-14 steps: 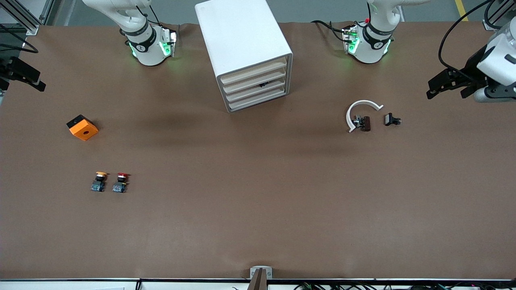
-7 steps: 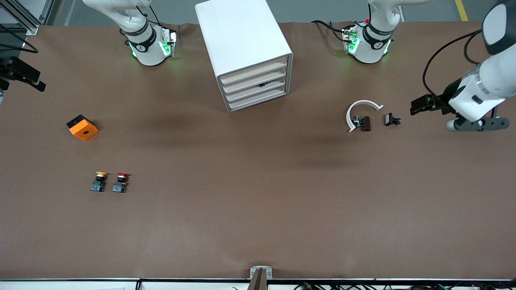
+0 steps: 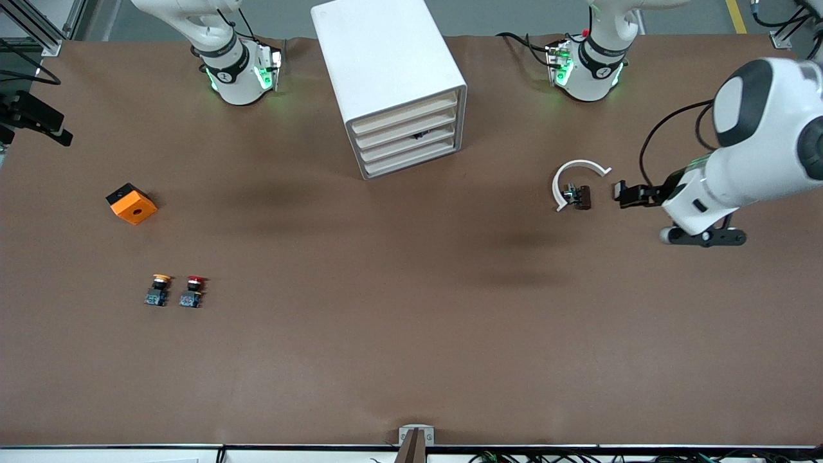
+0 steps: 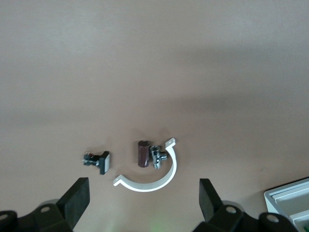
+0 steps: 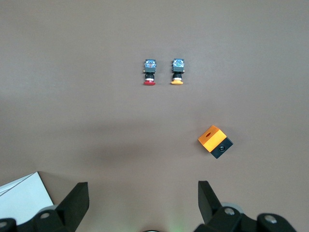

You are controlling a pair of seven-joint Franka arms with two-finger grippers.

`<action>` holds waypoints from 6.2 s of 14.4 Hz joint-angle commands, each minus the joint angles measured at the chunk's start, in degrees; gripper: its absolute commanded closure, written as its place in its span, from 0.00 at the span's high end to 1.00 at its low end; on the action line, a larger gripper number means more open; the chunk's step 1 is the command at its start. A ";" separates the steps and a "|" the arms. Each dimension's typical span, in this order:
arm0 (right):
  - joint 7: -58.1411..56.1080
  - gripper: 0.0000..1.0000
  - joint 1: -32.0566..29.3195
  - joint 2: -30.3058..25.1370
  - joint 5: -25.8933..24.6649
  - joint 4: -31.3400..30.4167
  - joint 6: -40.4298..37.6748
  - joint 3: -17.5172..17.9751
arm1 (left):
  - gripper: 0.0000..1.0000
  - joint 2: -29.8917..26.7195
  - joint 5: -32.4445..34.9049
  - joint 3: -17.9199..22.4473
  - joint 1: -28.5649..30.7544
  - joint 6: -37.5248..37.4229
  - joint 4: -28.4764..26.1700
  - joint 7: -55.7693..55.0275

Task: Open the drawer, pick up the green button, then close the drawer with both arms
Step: 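Move the left gripper toward the front of the white drawer cabinet, then grasp the drawer front of the white cabinet with the left gripper, then pull the drawer outward with the left gripper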

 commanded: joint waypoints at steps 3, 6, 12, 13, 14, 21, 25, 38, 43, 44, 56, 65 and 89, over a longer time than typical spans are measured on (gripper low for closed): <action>-0.03 1.00 -1.27 -1.36 -0.16 -1.37 0.31 0.79 | 1.00 4.91 -1.07 -0.18 -1.79 2.36 1.37 -0.37; -0.12 1.00 -1.27 -1.36 -0.16 -1.37 0.31 0.79 | 1.00 7.98 -1.07 -0.18 -2.75 3.41 1.89 -0.46; -0.21 1.00 -1.27 -1.36 -0.16 -1.37 0.31 0.79 | 1.00 12.73 -0.98 -0.26 -4.52 6.40 3.21 -6.08; -0.21 1.00 -1.36 -1.36 -0.16 -1.37 0.31 0.79 | 1.00 13.26 -1.07 -0.26 -5.30 7.01 3.21 -7.30; -0.29 1.00 -1.36 -1.36 -0.16 -1.37 0.31 0.79 | 1.00 13.79 -0.98 -0.26 -6.00 7.54 3.30 -9.06; -0.29 1.00 -1.36 -1.36 -0.16 -1.37 0.31 0.62 | 1.00 17.21 -0.98 -0.18 -9.79 9.57 5.14 -21.71; -0.38 1.00 -1.36 -1.36 -0.16 -1.37 0.22 0.62 | 1.00 20.29 -1.07 -0.26 -12.33 8.61 9.62 -38.04; -0.38 1.00 -1.36 -1.27 -0.16 -1.37 0.13 0.62 | 1.00 26.79 -16.70 -0.26 -14.80 1.31 15.61 -62.14; -0.29 1.00 -1.45 -1.18 -0.16 -1.28 0.22 0.62 | 1.00 29.17 -24.26 -0.26 -15.15 1.22 16.75 -70.24; -0.29 1.00 -1.45 -1.18 -0.16 -1.28 0.22 0.62 | 1.00 29.69 -25.40 -0.26 -15.15 1.22 16.75 -71.81; -0.38 1.00 -1.45 -1.18 -0.16 -1.28 0.31 0.53 | 1.00 34.09 -32.44 -1.50 -15.50 -6.68 18.51 -94.93; -0.38 1.00 -1.45 -1.18 -0.16 -1.28 0.31 0.53 | 1.00 40.33 -36.56 -1.76 -16.29 -13.89 22.20 -109.17; -0.20 1.00 -1.45 -1.01 -0.42 -0.23 -0.13 0.53 | 0.57 44.99 -41.67 -3.34 -21.57 -23.30 18.42 -119.91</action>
